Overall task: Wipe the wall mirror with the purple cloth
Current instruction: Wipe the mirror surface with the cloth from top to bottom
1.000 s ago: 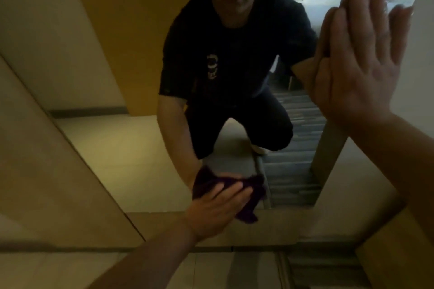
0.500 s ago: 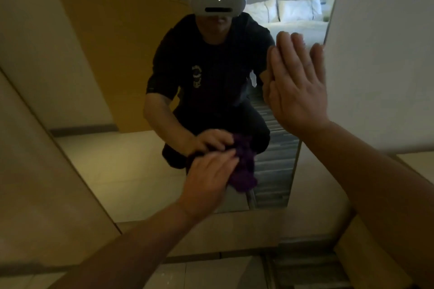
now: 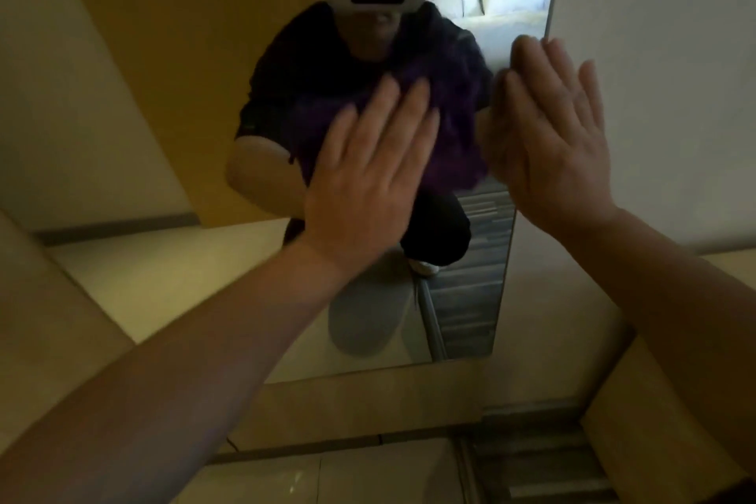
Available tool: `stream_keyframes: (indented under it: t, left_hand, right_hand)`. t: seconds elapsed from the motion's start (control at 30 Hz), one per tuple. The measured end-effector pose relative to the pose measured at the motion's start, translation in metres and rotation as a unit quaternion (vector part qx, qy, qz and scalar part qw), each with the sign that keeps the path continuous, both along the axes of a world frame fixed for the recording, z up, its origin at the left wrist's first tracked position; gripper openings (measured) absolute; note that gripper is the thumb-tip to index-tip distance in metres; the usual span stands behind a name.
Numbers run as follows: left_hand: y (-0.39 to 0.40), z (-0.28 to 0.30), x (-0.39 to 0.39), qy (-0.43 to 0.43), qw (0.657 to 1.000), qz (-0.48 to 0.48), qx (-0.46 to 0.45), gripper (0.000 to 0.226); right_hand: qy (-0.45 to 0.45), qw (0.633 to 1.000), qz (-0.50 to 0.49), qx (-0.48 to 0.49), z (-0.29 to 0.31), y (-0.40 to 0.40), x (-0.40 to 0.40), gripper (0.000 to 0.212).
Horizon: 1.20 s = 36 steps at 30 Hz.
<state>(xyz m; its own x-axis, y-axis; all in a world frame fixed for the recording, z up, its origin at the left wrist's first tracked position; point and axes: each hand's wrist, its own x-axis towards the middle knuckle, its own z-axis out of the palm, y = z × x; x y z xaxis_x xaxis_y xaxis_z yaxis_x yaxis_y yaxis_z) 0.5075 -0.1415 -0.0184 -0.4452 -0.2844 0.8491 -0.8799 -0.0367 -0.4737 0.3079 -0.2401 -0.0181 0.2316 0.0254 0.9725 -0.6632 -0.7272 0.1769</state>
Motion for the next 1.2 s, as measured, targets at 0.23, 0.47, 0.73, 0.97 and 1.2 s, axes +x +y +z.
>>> stream_keyframes:
  t: [0.23, 0.47, 0.73, 0.97, 1.2]
  left_hand:
    - [0.023, -0.222, 0.027, -0.147, 0.967, -0.007, 0.207, 0.053]
    - [0.041, -0.289, 0.040, -0.161, 0.930, -0.018, 0.329, 0.048]
    - [0.034, -0.171, 0.000, -0.001, 0.951, -0.094, 0.294, 0.036]
    - [0.004, 0.046, -0.045, 0.111, 0.980, -0.160, -0.027, 0.032]
    - [-0.047, 0.078, -0.075, 0.031, 0.999, -0.030, -0.021, 0.043]
  right_hand:
    - [-0.011, 0.999, 0.002, 0.032, -0.039, -0.008, 0.012, 0.050]
    - [-0.029, 0.999, 0.010, 0.035, -0.042, -0.009, 0.016, 0.048]
    - [-0.005, 0.998, -0.021, 0.058, -0.035, 0.003, 0.012, 0.052]
    - [-0.018, 0.995, 0.026, 0.090, -0.020, 0.003, -0.025, 0.046]
    - [-0.043, 0.990, -0.062, 0.122, -0.009, -0.043, -0.046, 0.054]
